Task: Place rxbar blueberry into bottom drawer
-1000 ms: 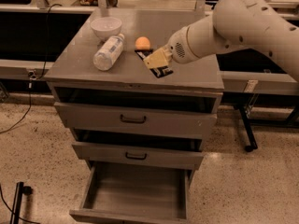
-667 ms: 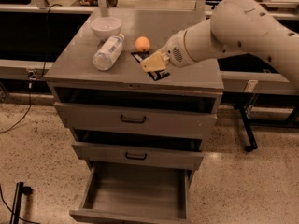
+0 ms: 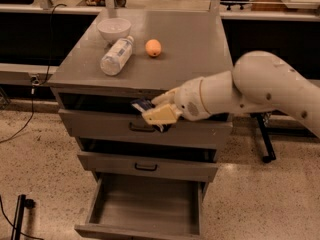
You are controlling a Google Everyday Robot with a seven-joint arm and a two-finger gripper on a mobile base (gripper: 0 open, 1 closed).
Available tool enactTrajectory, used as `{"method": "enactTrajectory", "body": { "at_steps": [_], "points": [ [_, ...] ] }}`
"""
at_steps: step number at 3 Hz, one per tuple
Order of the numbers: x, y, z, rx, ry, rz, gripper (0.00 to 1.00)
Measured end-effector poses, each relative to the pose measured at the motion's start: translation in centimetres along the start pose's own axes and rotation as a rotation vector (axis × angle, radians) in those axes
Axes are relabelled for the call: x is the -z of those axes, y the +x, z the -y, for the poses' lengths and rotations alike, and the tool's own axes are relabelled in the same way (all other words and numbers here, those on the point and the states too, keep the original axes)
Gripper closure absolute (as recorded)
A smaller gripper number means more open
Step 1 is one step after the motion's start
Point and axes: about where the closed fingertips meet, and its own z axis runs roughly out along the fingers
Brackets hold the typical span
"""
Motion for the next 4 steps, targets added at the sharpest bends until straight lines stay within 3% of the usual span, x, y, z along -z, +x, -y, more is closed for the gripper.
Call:
{"method": "enactTrajectory", "body": {
  "at_steps": [1,2,3,4],
  "points": [
    [2.0,1.0,-0.3,0.065,0.019,0.02,1.0],
    [0.6,1.8,-0.2,0.07,0.024,-0.037,1.0],
    [-2.9,6.8,-0.4,0.09,-0.017,-0.094,1.0],
    [-5.8,14.8,-0.7,0.087,-0.063,-0.125,1.0]
  ]
}}
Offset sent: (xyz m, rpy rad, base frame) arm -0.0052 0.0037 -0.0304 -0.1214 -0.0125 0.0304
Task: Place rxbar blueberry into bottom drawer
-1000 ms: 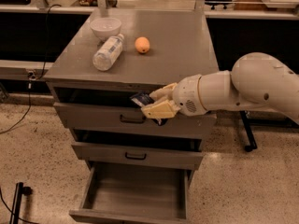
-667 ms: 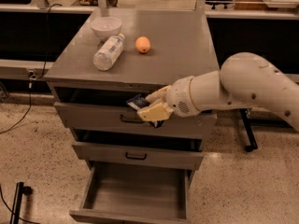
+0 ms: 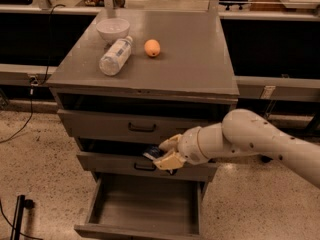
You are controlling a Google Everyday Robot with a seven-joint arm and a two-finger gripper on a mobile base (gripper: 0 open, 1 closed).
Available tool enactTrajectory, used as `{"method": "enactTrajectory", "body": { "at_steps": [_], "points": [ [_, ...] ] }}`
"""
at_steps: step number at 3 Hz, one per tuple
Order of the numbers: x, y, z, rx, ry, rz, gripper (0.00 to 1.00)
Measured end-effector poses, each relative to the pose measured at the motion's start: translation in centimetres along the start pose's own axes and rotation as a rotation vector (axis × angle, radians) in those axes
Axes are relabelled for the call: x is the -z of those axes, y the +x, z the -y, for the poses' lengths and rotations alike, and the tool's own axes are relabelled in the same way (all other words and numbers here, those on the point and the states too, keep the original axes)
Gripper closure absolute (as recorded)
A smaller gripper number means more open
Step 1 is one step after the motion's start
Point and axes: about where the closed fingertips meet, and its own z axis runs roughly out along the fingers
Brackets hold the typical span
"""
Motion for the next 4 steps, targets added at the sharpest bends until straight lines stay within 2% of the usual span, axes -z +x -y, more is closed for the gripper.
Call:
{"method": "enactTrajectory", "body": {
  "at_steps": [1,2,3,4],
  "points": [
    [-0.7,0.5,-0.3,-0.004,-0.016,0.002,1.0],
    [-1.7,1.5,0.0,-0.018,-0.024,-0.034,1.0],
    [-5.9,7.2,1.2,-0.035,-0.018,-0.143,1.0],
    [-9.1,15.1,2.5,0.026,0.05,-0.243,1.0]
  ]
}}
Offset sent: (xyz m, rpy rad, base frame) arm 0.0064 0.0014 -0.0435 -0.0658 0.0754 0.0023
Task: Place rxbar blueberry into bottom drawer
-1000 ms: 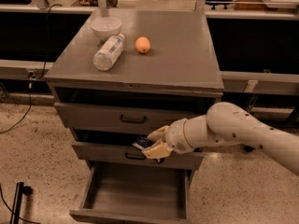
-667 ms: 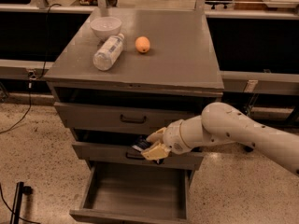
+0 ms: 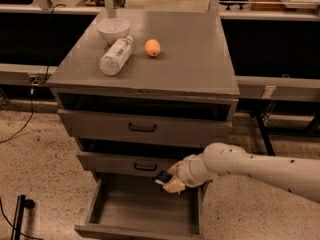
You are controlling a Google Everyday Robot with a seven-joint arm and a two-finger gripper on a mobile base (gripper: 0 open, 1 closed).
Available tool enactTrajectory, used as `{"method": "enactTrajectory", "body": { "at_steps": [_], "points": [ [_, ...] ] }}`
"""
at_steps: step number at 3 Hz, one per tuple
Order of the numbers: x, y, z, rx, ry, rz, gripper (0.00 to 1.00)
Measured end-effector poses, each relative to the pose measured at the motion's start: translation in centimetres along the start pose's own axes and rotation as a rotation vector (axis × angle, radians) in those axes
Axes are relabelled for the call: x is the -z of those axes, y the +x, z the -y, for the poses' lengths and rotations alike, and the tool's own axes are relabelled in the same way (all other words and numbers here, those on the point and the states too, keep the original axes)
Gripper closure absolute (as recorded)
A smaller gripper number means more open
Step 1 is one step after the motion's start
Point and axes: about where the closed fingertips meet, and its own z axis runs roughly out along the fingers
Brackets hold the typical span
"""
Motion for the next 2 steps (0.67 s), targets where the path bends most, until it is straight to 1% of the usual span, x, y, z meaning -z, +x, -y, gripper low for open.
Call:
{"method": "enactTrajectory", "body": {
  "at_steps": [1,2],
  "points": [
    [0.1,-0.3,1.8,0.024,0.072,0.025,1.0],
    [-1.8,1.4,1.6,-0.009,0.047,-0.007,1.0]
  ]
}}
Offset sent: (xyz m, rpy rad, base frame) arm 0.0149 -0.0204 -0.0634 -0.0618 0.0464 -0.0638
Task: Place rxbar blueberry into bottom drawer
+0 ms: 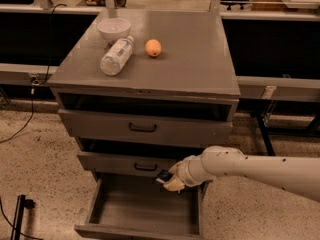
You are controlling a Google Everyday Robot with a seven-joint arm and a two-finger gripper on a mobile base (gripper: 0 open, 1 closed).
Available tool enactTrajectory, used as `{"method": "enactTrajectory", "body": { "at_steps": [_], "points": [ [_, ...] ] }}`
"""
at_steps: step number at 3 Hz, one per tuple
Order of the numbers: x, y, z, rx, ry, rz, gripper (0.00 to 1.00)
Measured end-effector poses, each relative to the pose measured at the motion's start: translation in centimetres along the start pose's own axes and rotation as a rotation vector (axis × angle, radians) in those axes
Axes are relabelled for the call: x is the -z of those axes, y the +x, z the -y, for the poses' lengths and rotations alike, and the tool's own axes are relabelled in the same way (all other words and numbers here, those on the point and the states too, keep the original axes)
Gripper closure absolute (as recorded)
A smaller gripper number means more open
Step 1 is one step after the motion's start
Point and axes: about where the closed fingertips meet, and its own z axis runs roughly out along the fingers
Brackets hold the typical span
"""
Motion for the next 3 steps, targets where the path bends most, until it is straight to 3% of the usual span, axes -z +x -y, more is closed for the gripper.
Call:
{"method": "enactTrajectory", "body": {
  "at_steps": [1,2,3],
  "points": [
    [-2.6,1.7,0.8,-0.039,-0.028,0.053,1.0],
    [-3.9,4.5,1.8,-0.028,-0.011,0.198,1.0],
    [-4.9,7.4,1.0,-0.037,-0.006,0.235,1.0]
  ]
}}
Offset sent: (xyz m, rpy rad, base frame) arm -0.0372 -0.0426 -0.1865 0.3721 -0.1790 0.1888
